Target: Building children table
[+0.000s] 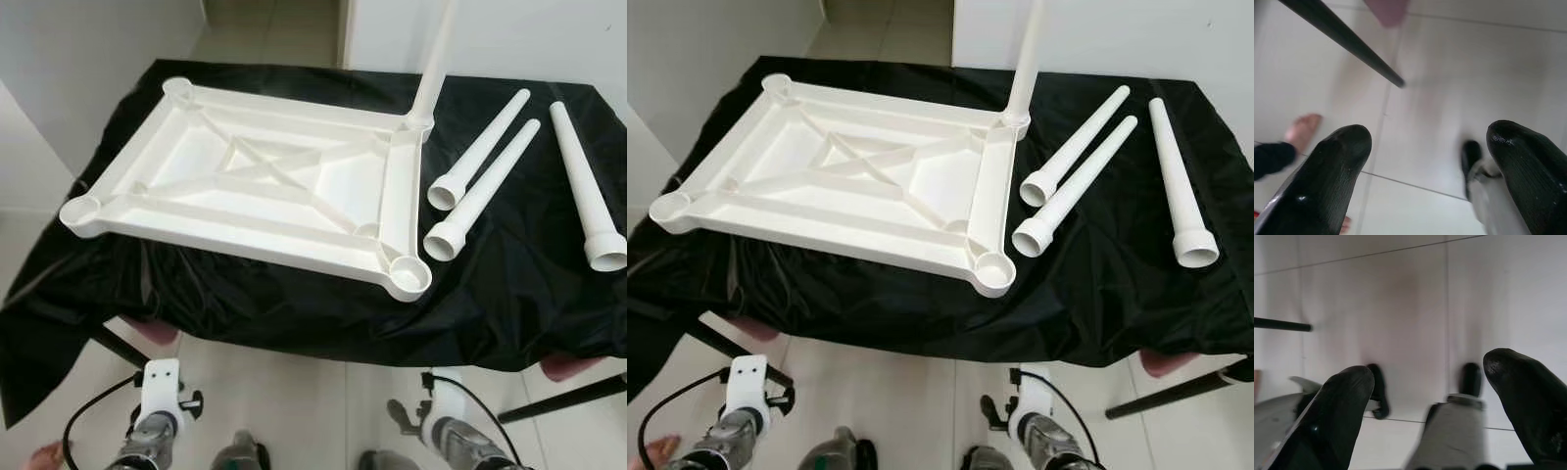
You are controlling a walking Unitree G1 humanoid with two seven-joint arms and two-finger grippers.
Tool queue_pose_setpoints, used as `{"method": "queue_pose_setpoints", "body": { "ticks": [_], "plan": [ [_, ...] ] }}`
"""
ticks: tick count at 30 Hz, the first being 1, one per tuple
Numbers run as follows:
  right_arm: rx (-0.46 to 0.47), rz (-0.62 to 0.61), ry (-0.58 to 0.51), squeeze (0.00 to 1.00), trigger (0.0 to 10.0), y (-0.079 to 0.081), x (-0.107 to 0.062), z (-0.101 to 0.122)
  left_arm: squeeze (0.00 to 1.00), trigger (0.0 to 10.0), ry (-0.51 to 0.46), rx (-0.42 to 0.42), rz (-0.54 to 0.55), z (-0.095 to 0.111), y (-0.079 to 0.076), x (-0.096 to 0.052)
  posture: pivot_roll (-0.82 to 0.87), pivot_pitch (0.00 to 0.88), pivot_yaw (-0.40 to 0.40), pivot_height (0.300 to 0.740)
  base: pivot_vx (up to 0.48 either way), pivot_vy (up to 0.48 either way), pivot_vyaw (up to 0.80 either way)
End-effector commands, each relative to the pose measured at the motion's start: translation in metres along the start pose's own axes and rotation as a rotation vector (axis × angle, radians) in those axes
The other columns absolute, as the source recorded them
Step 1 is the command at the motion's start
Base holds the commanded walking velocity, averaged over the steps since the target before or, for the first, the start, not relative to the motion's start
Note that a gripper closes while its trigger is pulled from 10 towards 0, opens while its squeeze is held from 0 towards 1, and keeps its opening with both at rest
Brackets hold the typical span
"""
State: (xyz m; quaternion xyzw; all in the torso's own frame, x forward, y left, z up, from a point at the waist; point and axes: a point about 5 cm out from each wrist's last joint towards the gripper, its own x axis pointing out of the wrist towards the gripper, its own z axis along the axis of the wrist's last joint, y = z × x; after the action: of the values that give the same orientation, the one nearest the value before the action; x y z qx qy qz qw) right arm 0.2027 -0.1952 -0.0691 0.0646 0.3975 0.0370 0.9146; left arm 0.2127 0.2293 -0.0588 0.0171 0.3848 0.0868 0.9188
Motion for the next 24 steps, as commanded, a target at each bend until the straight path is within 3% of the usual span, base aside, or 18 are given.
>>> {"method": "queue_pose_setpoints", "body": {
  "ticks": [1, 13, 17, 23, 24],
  "plan": [
    [0.024, -0.012, 0.010, 0.00, 10.0, 0.000, -0.002, -0.006, 0.00, 10.0, 0.031, 0.016, 0.051, -0.006, 0.006, -0.001, -0.02, 0.000, 0.133, 0.740, 0.000, 0.000, 0.00],
    [0.016, -0.036, 0.007, 0.00, 10.0, -0.004, -0.003, -0.007, 0.00, 10.0, -0.008, 0.040, 0.007, 0.018, -0.008, 0.005, -0.10, 0.000, 0.153, 0.740, 0.000, 0.000, 0.00],
    [0.021, -0.068, -0.010, 0.00, 10.0, -0.014, -0.005, -0.003, 0.00, 10.0, -0.016, 0.107, -0.033, 0.020, -0.020, 0.006, -0.14, 0.000, 0.133, 0.740, 0.000, 0.000, 0.00],
    [0.009, -0.091, -0.022, 0.00, 10.0, -0.024, -0.007, 0.002, 0.00, 10.0, -0.026, 0.129, -0.050, 0.022, -0.030, 0.006, -0.14, 0.000, 0.119, 0.740, 0.000, 0.000, 0.00],
    [0.002, -0.095, -0.028, 0.00, 10.0, -0.029, -0.008, 0.005, 0.00, 10.0, -0.038, 0.142, -0.064, 0.024, -0.035, 0.006, -0.13, 0.000, 0.087, 0.740, 0.000, 0.000, 0.00]
  ]
}}
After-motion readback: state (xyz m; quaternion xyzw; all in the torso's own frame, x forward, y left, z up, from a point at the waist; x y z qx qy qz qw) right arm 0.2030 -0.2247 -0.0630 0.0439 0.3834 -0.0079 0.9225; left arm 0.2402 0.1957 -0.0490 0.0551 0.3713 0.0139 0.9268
